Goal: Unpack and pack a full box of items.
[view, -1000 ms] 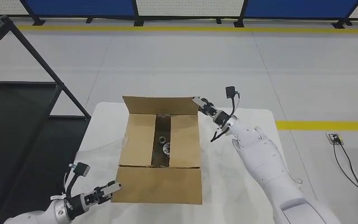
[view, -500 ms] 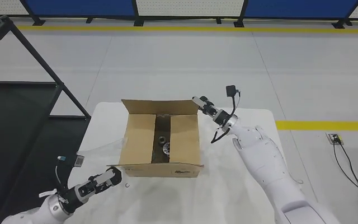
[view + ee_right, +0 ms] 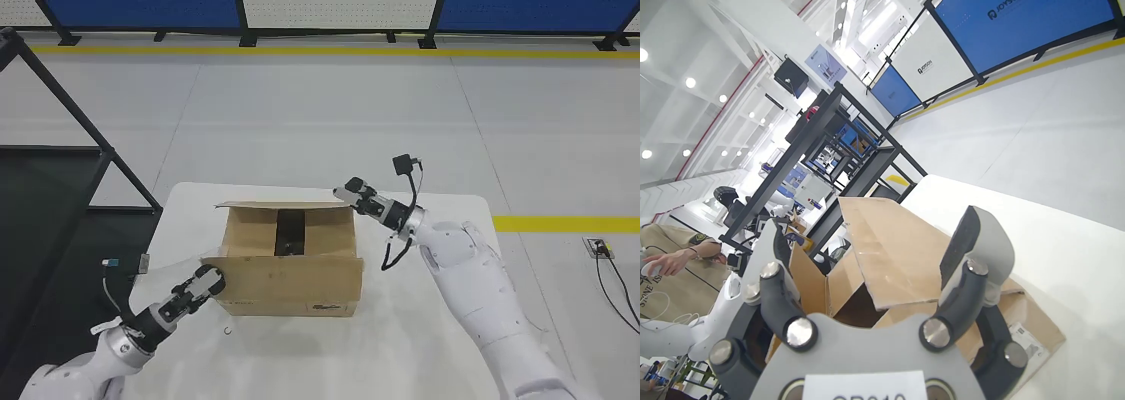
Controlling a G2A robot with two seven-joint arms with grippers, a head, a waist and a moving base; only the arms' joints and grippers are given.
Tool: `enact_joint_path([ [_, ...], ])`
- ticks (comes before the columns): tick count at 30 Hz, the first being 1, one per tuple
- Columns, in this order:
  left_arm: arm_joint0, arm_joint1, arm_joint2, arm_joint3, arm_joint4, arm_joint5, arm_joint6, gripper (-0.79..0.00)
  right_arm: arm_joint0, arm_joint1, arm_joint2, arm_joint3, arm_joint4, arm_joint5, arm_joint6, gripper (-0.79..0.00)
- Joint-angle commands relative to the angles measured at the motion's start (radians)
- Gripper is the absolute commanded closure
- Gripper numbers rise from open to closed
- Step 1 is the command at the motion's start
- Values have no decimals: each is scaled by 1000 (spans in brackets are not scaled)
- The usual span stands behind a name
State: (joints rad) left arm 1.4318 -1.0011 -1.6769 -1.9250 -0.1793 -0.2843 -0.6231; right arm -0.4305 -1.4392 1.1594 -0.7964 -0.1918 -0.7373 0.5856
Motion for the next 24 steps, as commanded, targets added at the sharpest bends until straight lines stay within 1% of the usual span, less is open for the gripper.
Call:
enact_joint_path([
  [1,-13,-2,17,3,77,-7,43,-785,-23,7,5,-60,-6,49,26,-785],
  [3,-25,-4,46,8,135,-13,77,-785,-42,14,11,-122,-10,120,63,-785],
  [5,-41,-7,72,16,159,-8,97,-785,-67,18,15,-183,6,173,95,-785],
  [7,-61,-9,92,26,188,-2,112,-785,-81,24,22,-229,-8,225,102,-785],
  [10,-85,-13,116,41,206,2,136,-785,-81,24,22,-229,-8,225,102,-785],
  [12,-90,-16,125,41,208,-17,158,-785,-81,24,22,-229,-8,225,102,-785],
  [15,-82,-17,127,39,151,-59,134,-785,-81,24,22,-229,-8,225,102,-785],
  [17,-84,-15,116,39,154,-68,112,-785,-84,24,22,-231,-9,228,99,-785],
  [20,-102,-15,124,45,165,-61,97,-785,-101,25,16,-273,-8,280,102,-785],
  [24,-146,-18,157,71,187,-40,94,-785,-101,27,13,-302,26,378,166,-785],
])
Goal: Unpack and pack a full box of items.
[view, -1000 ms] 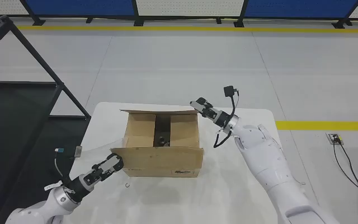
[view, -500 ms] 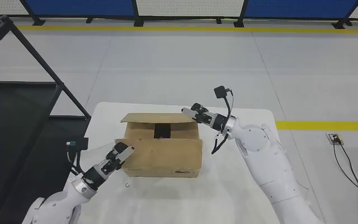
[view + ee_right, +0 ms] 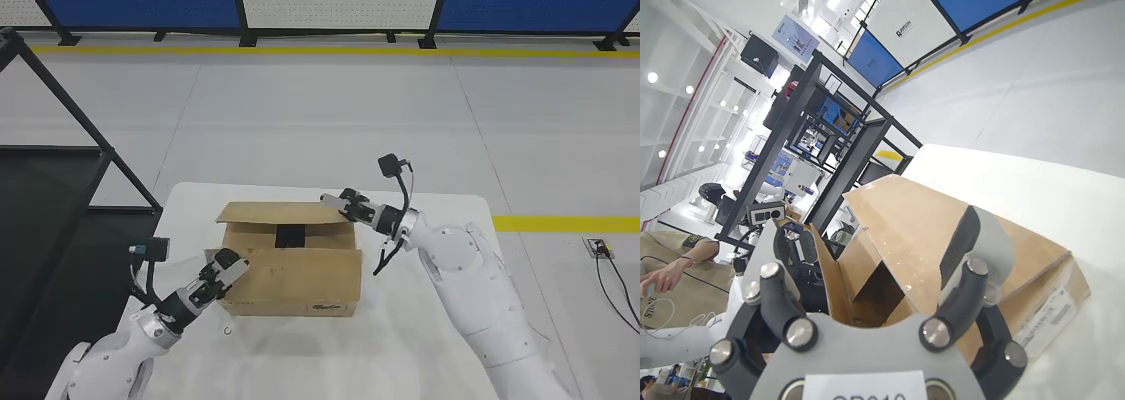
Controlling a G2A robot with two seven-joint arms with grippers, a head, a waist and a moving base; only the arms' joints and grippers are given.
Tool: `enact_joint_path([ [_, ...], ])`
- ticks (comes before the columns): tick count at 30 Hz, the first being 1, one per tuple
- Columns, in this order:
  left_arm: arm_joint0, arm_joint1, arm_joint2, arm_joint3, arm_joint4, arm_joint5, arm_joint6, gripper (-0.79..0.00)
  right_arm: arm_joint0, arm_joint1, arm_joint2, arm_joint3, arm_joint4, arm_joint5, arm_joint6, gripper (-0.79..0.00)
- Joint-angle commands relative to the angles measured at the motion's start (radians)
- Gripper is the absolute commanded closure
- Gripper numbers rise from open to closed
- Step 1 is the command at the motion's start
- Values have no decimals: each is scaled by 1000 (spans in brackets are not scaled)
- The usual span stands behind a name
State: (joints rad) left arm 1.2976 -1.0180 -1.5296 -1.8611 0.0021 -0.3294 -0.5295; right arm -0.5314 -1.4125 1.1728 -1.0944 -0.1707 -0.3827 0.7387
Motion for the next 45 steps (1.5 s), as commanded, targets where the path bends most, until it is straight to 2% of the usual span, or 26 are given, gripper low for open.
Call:
enact_joint_path([
  [1,-24,-2,19,16,11,9,3,-785,2,1,-1,-13,13,44,27,-785],
  [8,-111,-13,92,79,60,41,31,-785,9,2,1,-44,92,188,88,-785],
  [14,-175,-24,150,133,92,64,56,-785,53,-2,-9,11,181,299,179,-785],
  [25,-228,-36,198,190,118,72,70,-785,71,-5,-5,100,335,311,271,-785],
  [36,-255,-44,212,210,110,80,77,-785,58,3,-18,124,359,323,327,-785],
  [41,-255,-48,197,205,78,75,111,-785,41,7,-24,120,355,303,328,-785],
  [45,-239,-47,143,183,2,73,146,-785,26,12,-17,119,363,285,327,-785],
])
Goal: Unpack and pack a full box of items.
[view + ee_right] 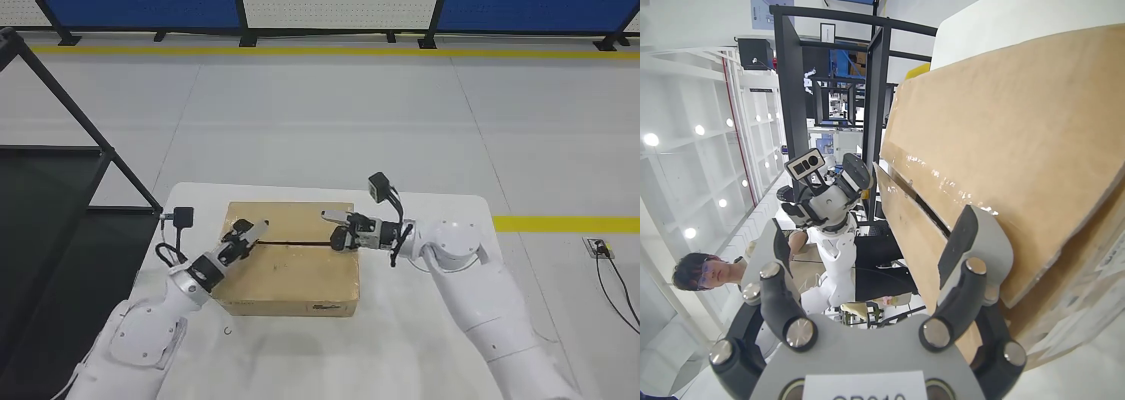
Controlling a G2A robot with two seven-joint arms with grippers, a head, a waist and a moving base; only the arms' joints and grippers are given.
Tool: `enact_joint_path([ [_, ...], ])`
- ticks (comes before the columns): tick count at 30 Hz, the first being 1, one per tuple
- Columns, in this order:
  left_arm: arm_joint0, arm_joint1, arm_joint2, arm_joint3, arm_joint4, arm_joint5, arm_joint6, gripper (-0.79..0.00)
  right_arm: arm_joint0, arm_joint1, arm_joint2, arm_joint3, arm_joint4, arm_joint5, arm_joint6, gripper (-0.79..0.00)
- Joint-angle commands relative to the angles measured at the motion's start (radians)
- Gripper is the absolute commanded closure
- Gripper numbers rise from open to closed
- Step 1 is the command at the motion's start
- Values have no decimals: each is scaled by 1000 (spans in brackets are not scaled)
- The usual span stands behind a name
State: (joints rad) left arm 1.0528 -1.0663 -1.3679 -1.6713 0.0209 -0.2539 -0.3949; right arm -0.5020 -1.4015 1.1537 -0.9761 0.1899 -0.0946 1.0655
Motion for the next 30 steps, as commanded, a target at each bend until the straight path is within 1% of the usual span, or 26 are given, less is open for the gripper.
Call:
enact_joint_path([
  [1,14,2,-38,-13,-33,-4,22,-785,-6,3,4,0,4,-7,-1,-785],
  [4,49,6,-111,-35,-94,-15,49,-785,-17,6,8,-2,9,-21,-4,-785],
  [9,135,15,-255,-50,-186,-27,80,-785,-35,13,14,-19,5,-62,-5,-785],
  [11,170,19,-310,-53,-205,-28,73,-785,-35,13,14,-19,5,-62,-5,-785],
  [12,176,20,-319,-54,-209,-28,72,-785,-35,13,14,-19,5,-62,-5,-785],
  [24,176,20,-319,-54,-209,-28,72,-785,-35,13,14,-19,5,-62,-5,-785],
  [27,189,17,-306,-49,-210,-8,87,-785,-55,14,14,-39,13,-55,-31,-785],
  [30,204,14,-306,-37,-220,5,102,-785,-66,16,16,-47,21,-55,-31,-785],
])
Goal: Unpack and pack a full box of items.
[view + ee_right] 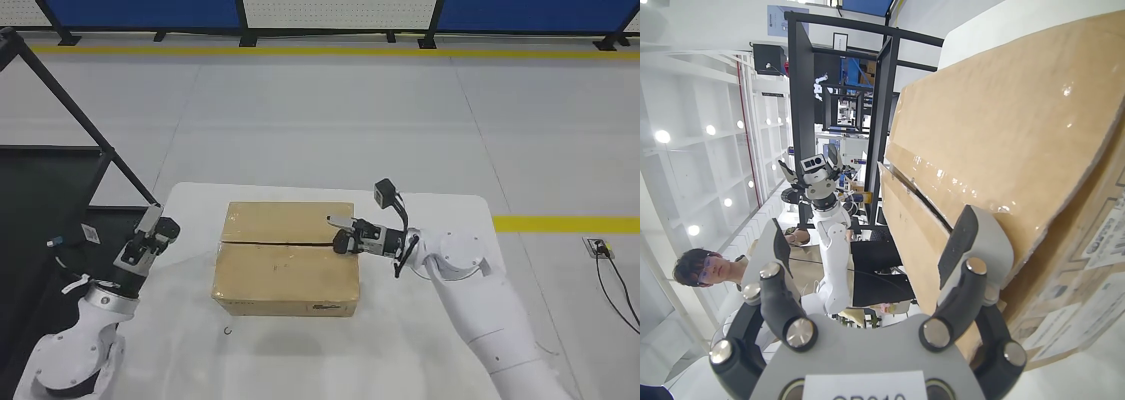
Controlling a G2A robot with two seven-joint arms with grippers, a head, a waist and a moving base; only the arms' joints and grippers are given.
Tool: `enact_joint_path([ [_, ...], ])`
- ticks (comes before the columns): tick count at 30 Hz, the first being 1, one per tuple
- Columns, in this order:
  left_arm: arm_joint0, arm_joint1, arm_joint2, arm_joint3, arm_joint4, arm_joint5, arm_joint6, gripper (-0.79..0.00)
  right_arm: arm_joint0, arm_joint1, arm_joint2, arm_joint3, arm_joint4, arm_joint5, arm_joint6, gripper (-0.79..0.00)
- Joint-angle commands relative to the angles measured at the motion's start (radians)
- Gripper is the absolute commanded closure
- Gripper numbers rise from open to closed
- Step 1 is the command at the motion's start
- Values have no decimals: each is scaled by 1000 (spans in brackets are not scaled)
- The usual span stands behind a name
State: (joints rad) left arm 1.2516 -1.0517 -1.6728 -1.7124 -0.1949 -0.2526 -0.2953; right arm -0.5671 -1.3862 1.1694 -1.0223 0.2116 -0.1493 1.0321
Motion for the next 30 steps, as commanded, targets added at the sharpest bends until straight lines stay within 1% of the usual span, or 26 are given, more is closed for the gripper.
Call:
enact_joint_path([
  [1,10,-1,-2,9,-2,5,3,-785,-3,2,0,-1,0,-1,2,-785],
  [13,46,-4,-6,40,15,23,-19,-785,1,5,-13,31,25,-29,16,-785],
  [16,56,-4,-5,43,20,36,-34,-785,-1,5,-16,36,46,-59,25,-785],
  [19,62,-5,-1,53,24,47,-46,-785,4,4,-25,46,45,-66,25,-785],
  [30,63,-9,25,99,32,72,-64,-785,28,1,-52,83,37,-52,9,-785],
])
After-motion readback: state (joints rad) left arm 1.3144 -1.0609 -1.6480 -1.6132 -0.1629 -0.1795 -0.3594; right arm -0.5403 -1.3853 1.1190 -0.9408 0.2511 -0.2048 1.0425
